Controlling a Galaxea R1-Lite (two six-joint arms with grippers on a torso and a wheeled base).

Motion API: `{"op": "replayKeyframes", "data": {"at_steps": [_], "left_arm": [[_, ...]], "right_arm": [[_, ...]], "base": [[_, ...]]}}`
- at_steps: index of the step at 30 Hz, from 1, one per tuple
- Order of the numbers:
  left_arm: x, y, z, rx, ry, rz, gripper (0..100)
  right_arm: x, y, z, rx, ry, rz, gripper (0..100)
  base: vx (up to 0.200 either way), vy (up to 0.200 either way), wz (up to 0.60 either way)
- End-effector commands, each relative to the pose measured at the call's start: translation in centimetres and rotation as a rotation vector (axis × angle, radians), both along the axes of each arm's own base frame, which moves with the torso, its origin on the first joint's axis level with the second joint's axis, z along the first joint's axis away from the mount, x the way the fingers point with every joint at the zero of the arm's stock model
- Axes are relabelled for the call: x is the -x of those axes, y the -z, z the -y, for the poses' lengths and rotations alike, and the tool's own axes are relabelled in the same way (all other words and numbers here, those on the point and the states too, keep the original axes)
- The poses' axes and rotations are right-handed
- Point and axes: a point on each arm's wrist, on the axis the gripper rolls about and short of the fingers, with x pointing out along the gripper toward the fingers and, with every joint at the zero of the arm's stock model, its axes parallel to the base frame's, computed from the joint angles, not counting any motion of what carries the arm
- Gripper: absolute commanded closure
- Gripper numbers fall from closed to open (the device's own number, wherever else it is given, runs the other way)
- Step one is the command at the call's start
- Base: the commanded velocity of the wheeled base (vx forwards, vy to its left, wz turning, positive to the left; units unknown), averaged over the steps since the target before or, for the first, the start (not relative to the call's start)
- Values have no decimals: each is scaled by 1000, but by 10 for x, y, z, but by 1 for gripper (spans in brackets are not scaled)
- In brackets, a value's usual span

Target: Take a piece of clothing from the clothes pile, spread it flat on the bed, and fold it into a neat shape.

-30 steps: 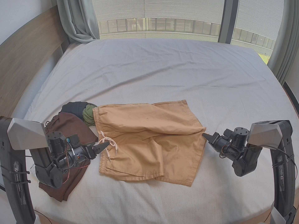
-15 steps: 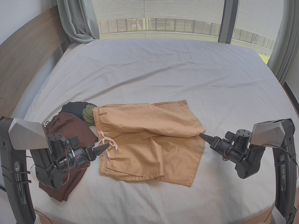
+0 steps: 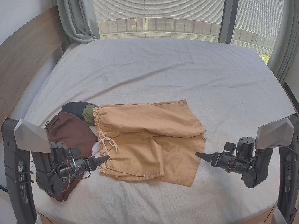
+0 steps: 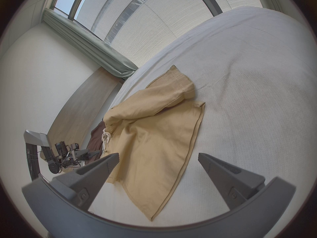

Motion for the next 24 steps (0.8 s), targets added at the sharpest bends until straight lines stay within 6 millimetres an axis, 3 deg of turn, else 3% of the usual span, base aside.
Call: {"op": "replayKeyframes", "data": {"at_steps": [1, 7, 23, 24], "left_arm": [[9, 15, 0, -3, 1, -73, 0], [12, 28, 8, -3, 15, -120, 0], [8, 35, 10, 18, 8, -140, 0], [8, 35, 10, 17, 9, -140, 100]], "right_arm": [[2, 0, 0, 0, -3, -5, 0], [1, -1, 1, -2, -2, 0, 0], [-1, 5, 1, 3, 3, -11, 0], [-1, 5, 1, 3, 3, -13, 0]], "base": [[0, 0, 0], [0, 0, 0], [0, 0, 0], [0, 0, 0]]}}
